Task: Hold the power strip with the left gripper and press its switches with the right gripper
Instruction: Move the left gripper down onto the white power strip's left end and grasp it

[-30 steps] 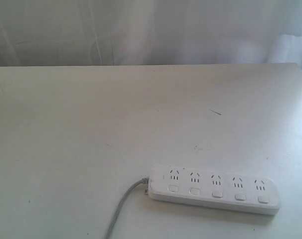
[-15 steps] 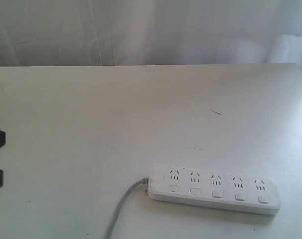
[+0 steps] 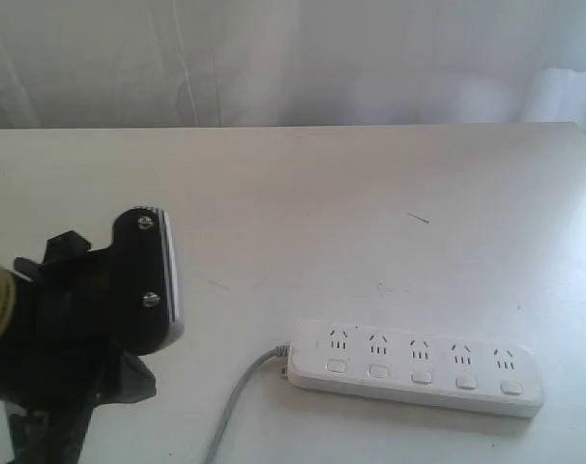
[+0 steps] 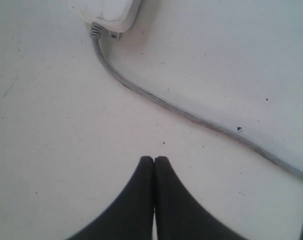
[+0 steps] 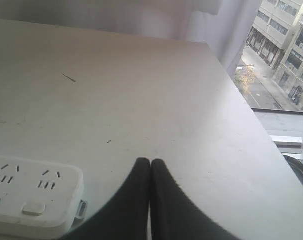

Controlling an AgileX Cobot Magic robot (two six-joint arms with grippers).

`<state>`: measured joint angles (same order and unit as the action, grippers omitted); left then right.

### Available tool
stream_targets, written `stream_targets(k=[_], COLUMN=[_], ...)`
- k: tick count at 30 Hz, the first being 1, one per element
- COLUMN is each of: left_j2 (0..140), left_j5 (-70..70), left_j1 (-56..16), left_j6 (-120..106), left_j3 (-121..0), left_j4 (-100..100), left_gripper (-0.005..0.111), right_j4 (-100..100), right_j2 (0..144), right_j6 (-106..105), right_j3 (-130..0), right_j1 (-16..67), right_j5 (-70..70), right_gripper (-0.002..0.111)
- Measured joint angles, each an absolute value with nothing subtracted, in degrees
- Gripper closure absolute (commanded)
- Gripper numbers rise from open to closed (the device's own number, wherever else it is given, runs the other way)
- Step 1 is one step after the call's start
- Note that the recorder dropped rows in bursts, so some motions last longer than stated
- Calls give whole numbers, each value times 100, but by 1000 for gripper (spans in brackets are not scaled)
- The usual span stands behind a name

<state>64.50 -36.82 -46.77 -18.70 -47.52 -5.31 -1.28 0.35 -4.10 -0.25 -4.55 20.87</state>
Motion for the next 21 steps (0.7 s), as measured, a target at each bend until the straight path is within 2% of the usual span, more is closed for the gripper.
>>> stream_targets(k=[10,21], left_j2=[7651,8912], left_j5=[-4306,-3722], left_j1=[-4734,-4734], left_j6=[-2131,-3252], left_j3=[-5980,-7062], left_j4=[-1498,-1195], left_gripper=[107,107], right_j4=[-128,-128], right_j2=[35,35], right_j6=[-410,-410], right_j3=[-25,-25], right_j1=[-455,-455], right_j5=[2087,2087], right_gripper=[108,108])
